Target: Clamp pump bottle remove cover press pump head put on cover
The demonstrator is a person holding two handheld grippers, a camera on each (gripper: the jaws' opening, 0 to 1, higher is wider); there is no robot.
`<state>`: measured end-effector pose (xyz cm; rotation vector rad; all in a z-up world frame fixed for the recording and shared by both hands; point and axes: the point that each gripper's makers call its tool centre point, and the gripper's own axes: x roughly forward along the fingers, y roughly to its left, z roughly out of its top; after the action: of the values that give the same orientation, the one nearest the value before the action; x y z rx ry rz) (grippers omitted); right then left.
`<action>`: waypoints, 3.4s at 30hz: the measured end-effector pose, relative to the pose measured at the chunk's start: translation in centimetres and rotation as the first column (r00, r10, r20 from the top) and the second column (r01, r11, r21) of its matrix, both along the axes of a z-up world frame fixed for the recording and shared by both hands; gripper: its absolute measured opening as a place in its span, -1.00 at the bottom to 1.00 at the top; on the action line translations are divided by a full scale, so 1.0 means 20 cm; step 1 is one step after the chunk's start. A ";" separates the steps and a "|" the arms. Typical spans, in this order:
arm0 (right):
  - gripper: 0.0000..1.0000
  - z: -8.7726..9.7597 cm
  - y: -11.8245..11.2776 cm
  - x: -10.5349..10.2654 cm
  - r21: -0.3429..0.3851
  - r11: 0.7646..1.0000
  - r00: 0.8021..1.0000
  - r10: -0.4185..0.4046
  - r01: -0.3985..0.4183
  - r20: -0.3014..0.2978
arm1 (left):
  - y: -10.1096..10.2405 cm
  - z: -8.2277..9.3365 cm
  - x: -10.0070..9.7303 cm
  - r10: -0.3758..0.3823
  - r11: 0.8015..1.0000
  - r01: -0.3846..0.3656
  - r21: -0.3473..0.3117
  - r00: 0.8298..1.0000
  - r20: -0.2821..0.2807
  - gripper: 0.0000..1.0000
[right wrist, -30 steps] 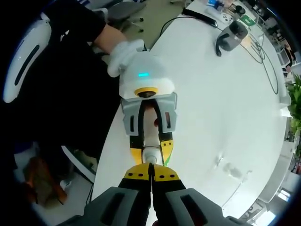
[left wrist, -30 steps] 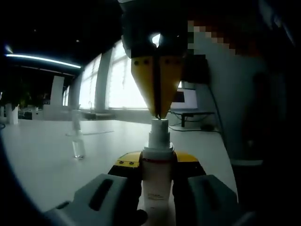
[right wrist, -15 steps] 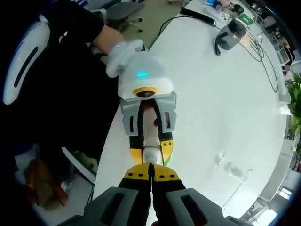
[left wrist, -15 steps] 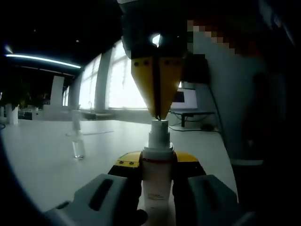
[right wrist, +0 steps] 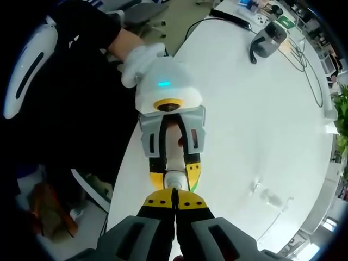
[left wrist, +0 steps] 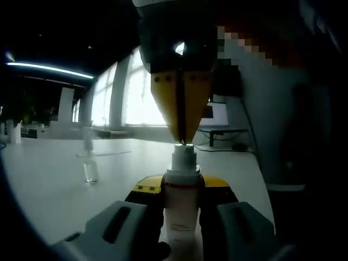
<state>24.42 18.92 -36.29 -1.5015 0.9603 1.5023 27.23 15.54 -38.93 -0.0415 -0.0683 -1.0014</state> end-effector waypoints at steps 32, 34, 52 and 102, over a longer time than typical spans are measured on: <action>-1.00 0.03 0.00 0.00 0.018 0.999 0.999 -0.037 0.037 0.001 | 0.00 0.00 0.00 0.001 1.000 -0.002 0.000 1.000 0.001 -0.70; -1.00 0.03 0.00 0.00 0.019 0.999 0.999 -0.038 0.038 0.001 | 0.00 0.00 0.00 0.001 1.000 -0.001 0.000 1.000 0.001 -0.70; -1.00 0.03 0.00 0.00 0.018 0.999 1.000 -0.029 0.029 0.008 | 0.00 0.00 0.00 0.001 1.000 -0.001 -0.003 1.000 -0.004 -0.70; -1.00 0.03 0.00 0.00 0.005 1.000 0.999 -0.019 0.019 0.027 | 0.00 0.00 0.00 0.000 1.000 0.000 -0.003 1.000 -0.002 -0.70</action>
<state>24.43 18.94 -35.75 -1.5017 0.9516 1.4668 27.28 15.61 -38.94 -0.0452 -0.0677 -1.0016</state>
